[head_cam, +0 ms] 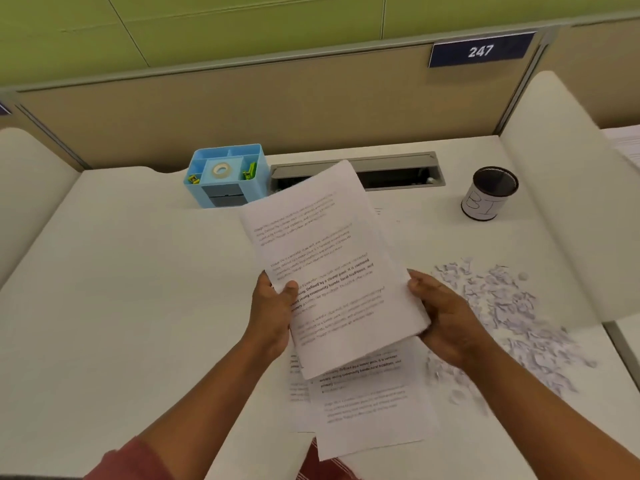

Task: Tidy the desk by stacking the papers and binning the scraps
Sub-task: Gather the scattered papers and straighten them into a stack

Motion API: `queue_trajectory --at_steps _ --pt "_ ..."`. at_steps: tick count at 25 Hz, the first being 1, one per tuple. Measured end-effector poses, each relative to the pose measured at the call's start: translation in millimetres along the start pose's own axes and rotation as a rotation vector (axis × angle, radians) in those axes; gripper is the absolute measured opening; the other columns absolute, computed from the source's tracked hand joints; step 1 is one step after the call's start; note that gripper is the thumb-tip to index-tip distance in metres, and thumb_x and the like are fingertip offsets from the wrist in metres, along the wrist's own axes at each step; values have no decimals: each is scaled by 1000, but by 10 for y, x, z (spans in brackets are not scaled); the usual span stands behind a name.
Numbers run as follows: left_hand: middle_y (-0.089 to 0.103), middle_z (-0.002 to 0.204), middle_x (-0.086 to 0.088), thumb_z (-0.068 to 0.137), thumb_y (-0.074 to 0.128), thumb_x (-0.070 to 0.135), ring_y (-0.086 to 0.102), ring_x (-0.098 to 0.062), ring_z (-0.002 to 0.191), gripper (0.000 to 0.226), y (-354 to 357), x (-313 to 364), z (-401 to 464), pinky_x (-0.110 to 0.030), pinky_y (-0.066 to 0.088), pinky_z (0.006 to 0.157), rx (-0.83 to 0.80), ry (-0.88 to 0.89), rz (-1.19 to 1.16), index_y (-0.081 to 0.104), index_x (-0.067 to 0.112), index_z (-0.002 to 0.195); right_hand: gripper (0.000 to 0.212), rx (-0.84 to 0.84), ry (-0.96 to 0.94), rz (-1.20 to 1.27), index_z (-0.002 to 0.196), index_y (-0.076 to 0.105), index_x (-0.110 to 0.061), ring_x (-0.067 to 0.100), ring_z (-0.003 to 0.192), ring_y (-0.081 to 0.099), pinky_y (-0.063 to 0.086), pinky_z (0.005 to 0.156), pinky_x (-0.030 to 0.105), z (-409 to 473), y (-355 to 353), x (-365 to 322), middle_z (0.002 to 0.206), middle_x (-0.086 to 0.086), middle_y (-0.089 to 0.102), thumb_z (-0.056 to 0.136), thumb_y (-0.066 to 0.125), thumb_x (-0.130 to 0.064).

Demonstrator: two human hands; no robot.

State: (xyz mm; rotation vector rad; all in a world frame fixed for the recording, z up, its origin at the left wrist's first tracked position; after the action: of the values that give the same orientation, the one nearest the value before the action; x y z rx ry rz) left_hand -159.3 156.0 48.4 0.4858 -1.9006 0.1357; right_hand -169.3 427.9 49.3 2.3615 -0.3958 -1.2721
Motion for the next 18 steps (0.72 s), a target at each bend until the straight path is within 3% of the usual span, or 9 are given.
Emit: queue_trajectory --at_steps 4,8,11,13,16,18 --pt "70 128 -1 101 55 1 67 -25 119 38 206 -148 21 -46 54 100 -201 -98 145 56 18 135 42 -199 146 -213 133 60 -9 39 116 67 55 97 54 68 15 36 128 16 69 92 63 -5" --pt "72 125 1 102 56 6 70 -21 112 35 403 -274 127 -44 57 97 -268 -203 274 56 21 134 45 -38 98 -226 132 61 -10 37 107 71 55 94 58 226 -217 138 119 15 73 88 69 -2" --pt "70 119 0 98 65 17 69 -20 103 35 309 -349 228 -34 58 81 -89 -273 432 53 18 131 43 67 82 -257 131 62 -9 37 102 72 56 91 58 384 -476 88 114 14 75 89 69 0" --pt "57 130 2 95 66 16 60 -18 108 43 138 -464 230 -27 51 75 42 -291 578 48 18 135 41 140 87 -256 129 63 -9 37 100 73 58 88 57 474 -674 47 112 14 75 89 68 2" --pt "45 143 -2 90 64 11 54 -24 121 57 -101 -747 157 -36 52 91 117 -392 675 45 19 143 43 146 127 -269 130 62 -8 41 103 71 55 91 61 576 -819 63 115 17 74 89 67 3" --pt "40 146 -3 89 61 9 53 -26 122 59 -174 -842 89 -37 52 90 156 -450 662 43 20 144 41 120 158 -317 128 62 -8 42 103 71 55 91 62 601 -815 132 114 18 74 90 66 4"
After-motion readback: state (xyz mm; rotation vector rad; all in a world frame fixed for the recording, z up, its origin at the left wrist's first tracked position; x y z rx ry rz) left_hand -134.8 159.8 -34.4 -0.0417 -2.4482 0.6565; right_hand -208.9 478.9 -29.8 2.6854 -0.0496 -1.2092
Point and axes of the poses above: each hand's wrist, its own z-axis towards the middle knuckle, its own y-axis out of the palm, x = y × z, the point moved 8 cm from there along z, towards the middle knuckle
